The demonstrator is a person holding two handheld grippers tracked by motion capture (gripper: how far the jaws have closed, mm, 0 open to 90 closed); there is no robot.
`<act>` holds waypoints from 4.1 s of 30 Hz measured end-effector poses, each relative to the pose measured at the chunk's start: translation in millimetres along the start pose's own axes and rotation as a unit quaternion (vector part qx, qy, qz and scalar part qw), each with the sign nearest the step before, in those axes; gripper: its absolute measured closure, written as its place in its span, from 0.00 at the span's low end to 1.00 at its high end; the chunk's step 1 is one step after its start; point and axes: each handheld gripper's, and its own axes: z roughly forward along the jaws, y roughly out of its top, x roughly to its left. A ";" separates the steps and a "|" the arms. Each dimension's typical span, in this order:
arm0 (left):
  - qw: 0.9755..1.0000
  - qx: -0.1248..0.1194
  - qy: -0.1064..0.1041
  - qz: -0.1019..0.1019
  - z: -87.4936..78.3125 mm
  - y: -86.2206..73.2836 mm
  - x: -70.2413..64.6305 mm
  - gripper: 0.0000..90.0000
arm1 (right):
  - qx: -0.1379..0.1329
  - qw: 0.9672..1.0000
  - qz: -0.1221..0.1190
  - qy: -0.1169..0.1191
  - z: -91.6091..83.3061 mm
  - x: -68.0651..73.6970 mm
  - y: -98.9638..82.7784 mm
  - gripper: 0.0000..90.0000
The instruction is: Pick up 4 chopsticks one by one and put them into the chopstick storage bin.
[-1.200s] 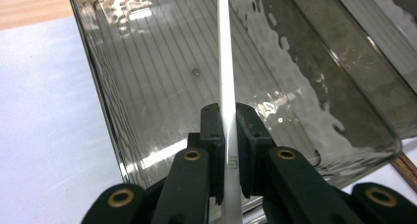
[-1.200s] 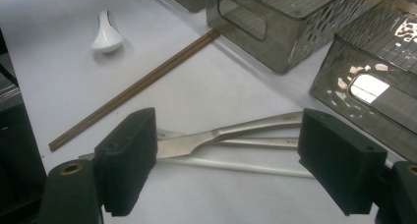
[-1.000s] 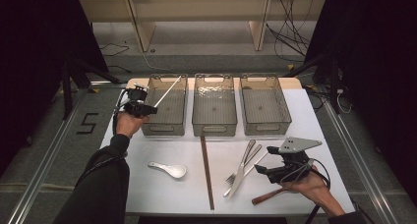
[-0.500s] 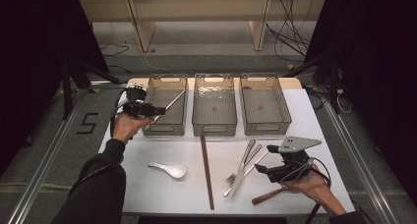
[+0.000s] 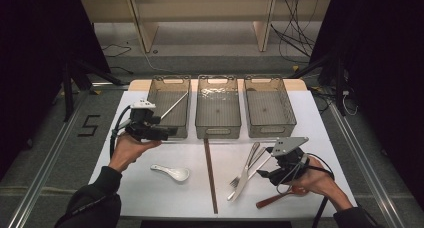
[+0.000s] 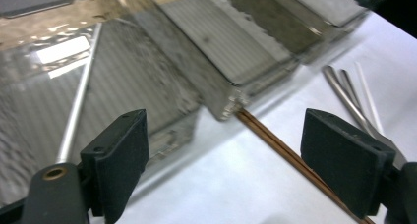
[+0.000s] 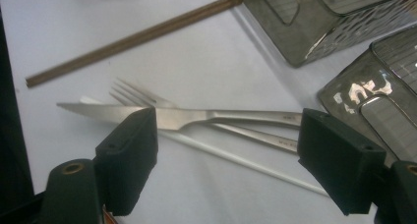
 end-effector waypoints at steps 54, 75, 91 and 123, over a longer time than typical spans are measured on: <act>0.998 -0.029 -0.047 0.022 -15.8 -49.1 -43.7 0.17 | 0.234 0.962 -0.099 0.102 82.8 -38.5 4.2 0.42; 0.998 -0.027 -0.048 0.024 -15.0 -50.1 -42.7 0.17 | 0.296 0.935 -0.148 0.124 72.1 -26.1 3.3 0.75; 0.998 -0.025 -0.051 0.020 -14.4 -50.4 -42.3 0.17 | 0.311 0.921 -0.193 0.137 65.2 -16.3 -1.2 0.89; 0.998 -0.021 -0.052 0.014 -12.9 -51.0 -39.4 0.17 | 0.313 0.896 -0.262 0.176 51.0 -0.9 -8.1 0.96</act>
